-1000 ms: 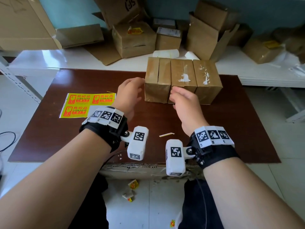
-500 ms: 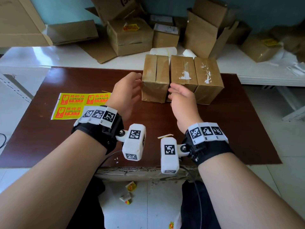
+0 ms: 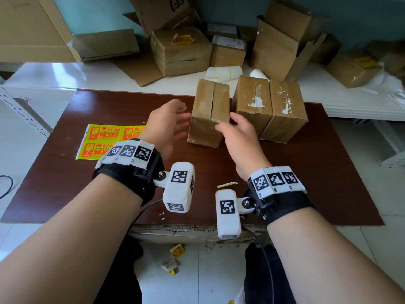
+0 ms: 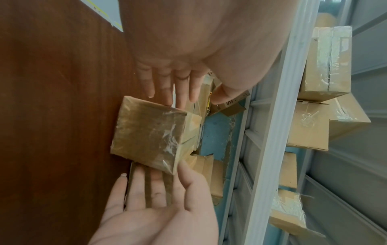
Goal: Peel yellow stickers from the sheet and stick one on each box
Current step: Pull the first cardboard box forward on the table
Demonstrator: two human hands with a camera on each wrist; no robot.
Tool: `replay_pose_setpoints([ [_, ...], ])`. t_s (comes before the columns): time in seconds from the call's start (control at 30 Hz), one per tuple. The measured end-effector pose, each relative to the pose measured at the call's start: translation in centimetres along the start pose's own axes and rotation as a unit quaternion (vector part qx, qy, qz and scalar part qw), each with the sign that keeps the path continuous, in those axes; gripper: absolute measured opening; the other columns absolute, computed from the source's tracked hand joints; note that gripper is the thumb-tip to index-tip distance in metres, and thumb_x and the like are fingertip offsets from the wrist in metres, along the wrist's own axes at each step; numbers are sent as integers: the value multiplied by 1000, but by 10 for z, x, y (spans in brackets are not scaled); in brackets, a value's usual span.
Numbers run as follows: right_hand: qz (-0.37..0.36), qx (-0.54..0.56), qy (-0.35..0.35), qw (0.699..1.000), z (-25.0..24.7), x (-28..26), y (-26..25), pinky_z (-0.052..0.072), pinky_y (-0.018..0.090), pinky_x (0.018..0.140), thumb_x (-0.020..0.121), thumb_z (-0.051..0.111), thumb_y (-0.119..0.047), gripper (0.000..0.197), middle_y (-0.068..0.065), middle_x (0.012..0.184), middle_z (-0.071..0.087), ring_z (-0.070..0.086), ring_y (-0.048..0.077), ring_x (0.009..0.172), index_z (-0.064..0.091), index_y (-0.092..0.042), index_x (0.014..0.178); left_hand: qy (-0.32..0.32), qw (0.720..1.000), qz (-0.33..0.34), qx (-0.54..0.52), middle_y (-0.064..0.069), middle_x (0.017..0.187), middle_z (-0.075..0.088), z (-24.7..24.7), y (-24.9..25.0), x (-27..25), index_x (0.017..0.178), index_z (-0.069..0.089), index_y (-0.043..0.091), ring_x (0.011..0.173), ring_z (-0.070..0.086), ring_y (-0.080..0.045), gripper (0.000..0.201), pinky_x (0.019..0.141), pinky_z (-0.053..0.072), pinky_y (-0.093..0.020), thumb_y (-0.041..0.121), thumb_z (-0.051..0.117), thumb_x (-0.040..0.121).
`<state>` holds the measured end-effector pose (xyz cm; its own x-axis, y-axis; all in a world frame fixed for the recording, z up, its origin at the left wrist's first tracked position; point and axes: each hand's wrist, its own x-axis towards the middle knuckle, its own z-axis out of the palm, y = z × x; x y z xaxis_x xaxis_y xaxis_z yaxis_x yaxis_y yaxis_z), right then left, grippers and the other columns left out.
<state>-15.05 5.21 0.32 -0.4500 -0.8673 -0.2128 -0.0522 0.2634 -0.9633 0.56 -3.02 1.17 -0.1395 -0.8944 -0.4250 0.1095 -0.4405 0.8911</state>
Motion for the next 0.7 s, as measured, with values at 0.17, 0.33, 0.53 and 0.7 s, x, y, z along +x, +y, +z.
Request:
replay_pose_setpoints([
  [0.17,25,11,35,999,1,1,0,46,29,84,110,61,-39,25,-10,90,62,59,7,87,68,-18,122,4,999,-31,8,-2,89,73,-5,-1,4,110,70,14,80,71,-22,28,83,58,-39,31,58,91],
  [0.33,5,-24,14,1000,2,-2,2,43,24,97,112,58,-46,45,-9,137,68,60,4,117,63,-21,149,4,999,-52,12,-9,119,69,-5,1,-2,113,70,22,122,67,-32,50,109,52,-53,49,67,72],
  [0.53,-48,-26,12,998,2,-11,-6,43,30,118,114,52,-52,53,-10,155,61,55,5,138,56,-24,158,-26,998,-46,33,-10,112,81,1,2,-12,117,74,14,110,77,-32,44,104,58,-52,41,64,84],
  [0.7,-69,-51,23,996,-7,-19,-1,54,38,109,113,51,-54,43,-14,129,70,65,7,120,63,-27,144,-26,998,-16,52,-3,93,81,2,1,-16,97,71,15,92,75,-27,20,97,58,-46,32,62,92],
])
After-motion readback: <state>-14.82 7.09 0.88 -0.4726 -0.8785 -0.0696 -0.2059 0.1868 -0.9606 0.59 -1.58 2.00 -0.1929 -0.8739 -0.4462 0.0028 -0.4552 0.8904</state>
